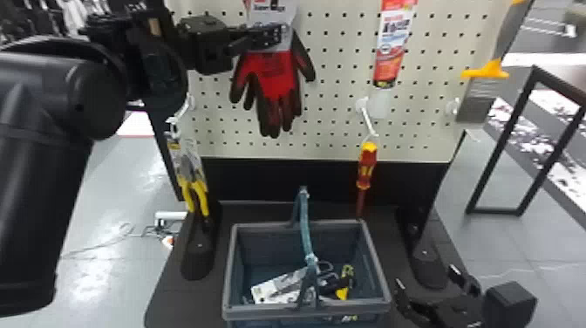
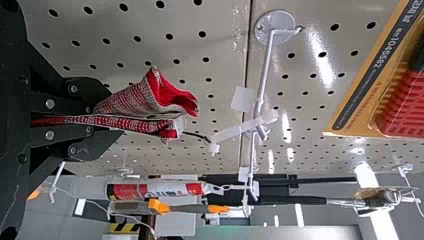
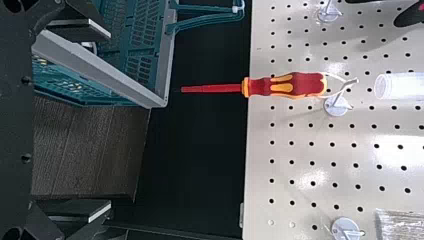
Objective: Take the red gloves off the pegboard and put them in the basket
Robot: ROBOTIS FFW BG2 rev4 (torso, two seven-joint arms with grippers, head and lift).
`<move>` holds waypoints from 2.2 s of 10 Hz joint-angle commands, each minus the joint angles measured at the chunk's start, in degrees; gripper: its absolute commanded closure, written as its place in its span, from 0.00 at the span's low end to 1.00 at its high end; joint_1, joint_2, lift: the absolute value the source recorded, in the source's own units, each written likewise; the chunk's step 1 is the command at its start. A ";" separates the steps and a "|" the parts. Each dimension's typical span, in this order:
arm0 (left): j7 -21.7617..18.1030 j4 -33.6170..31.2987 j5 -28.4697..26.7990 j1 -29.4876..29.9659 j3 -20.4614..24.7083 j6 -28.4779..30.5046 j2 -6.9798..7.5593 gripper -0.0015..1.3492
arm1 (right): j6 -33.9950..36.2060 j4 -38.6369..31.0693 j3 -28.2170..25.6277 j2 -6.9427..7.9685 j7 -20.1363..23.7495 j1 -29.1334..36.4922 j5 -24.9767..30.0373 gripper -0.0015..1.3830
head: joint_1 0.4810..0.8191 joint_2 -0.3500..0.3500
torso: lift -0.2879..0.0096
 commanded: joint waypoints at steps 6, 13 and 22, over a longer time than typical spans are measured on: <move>0.00 0.03 0.17 0.18 0.09 -0.22 0.07 0.90 | 0.00 0.00 0.00 0.00 0.00 0.00 0.02 0.09 | 0.20 0.50 | 0.63; 2.64 -8.67 -0.79 3.60 2.55 1.36 -0.37 0.90 | 0.09 0.00 0.00 0.00 0.00 0.18 -0.24 0.09 | 0.20 0.50 | 0.63; 21.62 -24.75 9.58 39.90 20.74 -4.52 -13.96 0.90 | 0.44 -0.26 0.00 0.00 0.00 0.53 -0.07 0.09 | 0.20 0.50 | 0.63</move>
